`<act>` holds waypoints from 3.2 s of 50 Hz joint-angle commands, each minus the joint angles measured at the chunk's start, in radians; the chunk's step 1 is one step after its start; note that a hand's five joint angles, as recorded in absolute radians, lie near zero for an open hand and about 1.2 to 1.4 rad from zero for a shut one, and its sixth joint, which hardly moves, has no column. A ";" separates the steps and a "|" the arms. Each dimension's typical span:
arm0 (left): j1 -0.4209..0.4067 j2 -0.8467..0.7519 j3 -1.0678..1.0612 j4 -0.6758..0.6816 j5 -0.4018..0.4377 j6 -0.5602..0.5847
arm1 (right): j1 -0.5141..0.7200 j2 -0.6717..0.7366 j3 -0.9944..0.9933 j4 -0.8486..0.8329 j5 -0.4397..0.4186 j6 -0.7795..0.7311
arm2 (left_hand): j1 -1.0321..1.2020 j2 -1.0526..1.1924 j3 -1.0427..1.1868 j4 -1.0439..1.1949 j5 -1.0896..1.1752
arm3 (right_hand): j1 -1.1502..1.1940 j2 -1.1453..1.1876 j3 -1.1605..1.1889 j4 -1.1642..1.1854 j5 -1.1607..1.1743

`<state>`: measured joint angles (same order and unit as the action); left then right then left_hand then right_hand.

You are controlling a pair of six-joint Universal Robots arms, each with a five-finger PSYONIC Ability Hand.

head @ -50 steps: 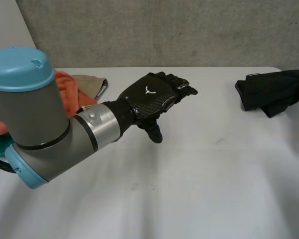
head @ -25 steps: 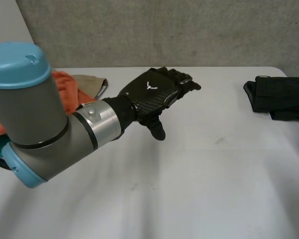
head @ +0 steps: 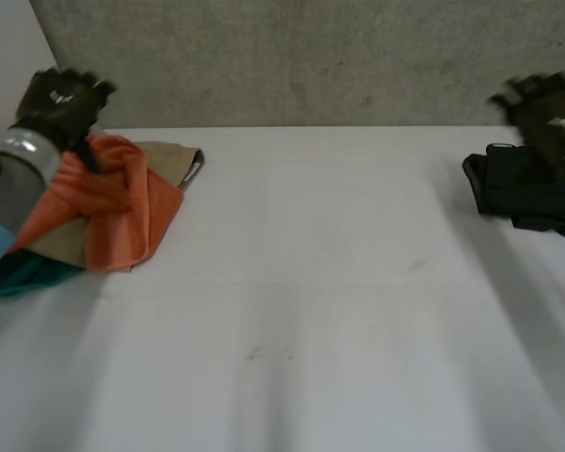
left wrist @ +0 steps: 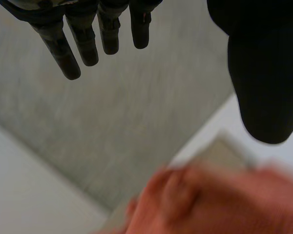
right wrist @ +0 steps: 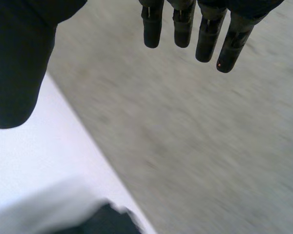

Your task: Fold the laundry.

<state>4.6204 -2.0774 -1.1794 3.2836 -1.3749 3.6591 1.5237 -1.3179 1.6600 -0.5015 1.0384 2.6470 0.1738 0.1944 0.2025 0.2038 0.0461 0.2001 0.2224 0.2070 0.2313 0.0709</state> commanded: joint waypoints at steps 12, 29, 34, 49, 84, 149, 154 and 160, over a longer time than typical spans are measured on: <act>0.133 -0.372 0.237 0.020 0.165 0.199 | 0.101 0.005 0.188 0.061 0.025 -0.002 | 1.093 1.072 1.064 1.063 1.046 | -0.026 -0.048 -0.032 -0.057 -0.071; -0.103 -0.021 0.014 0.113 0.122 -0.155 | 0.089 -0.021 0.199 0.089 0.077 -0.007 | 1.222 1.202 1.194 1.192 1.176 | -0.026 -0.048 -0.032 -0.057 -0.071; -0.265 0.112 -0.130 0.133 0.129 -0.350 | 0.089 -0.030 0.185 0.089 0.153 0.002 | 1.222 1.202 1.194 1.192 1.176 | -0.026 -0.048 -0.032 -0.057 -0.071; -0.535 0.089 -0.230 0.067 0.203 -0.312 | 0.099 -0.044 0.144 0.119 0.196 -0.001 | 0.096 0.075 0.067 0.066 0.049 | -0.026 -0.048 -0.032 -0.057 -0.071; -0.371 -0.066 -0.390 -0.010 -0.115 -0.007 | 0.328 0.319 -0.224 0.654 0.192 0.070 | 0.716 0.696 0.688 0.686 0.670 | 0.430 0.407 0.423 0.398 0.384; -0.488 0.519 -0.316 -0.041 -0.179 -0.280 | 0.311 0.075 -0.151 0.833 0.270 0.088 | 1.222 1.202 1.194 1.192 1.176 | 0.331 0.309 0.324 0.300 0.286; -0.492 0.523 -0.306 -0.056 -0.179 -0.290 | 0.280 0.077 -0.034 0.753 0.158 0.102 | 1.222 1.202 1.194 1.192 1.176 | 0.308 0.286 0.301 0.277 0.263; -0.502 0.542 -0.306 -0.062 -0.179 -0.309 | 0.291 0.141 0.027 0.468 0.118 0.249 | 1.222 1.202 1.194 1.192 1.176 | 0.140 0.118 0.133 0.109 0.095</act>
<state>4.1271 -1.5525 -1.4841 3.2267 -1.5537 3.3666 1.8041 -1.2392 1.6403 0.2127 1.1941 2.7662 1.1430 1.1967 1.1879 1.1997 0.9582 0.3476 0.4070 0.3930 0.3937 0.2059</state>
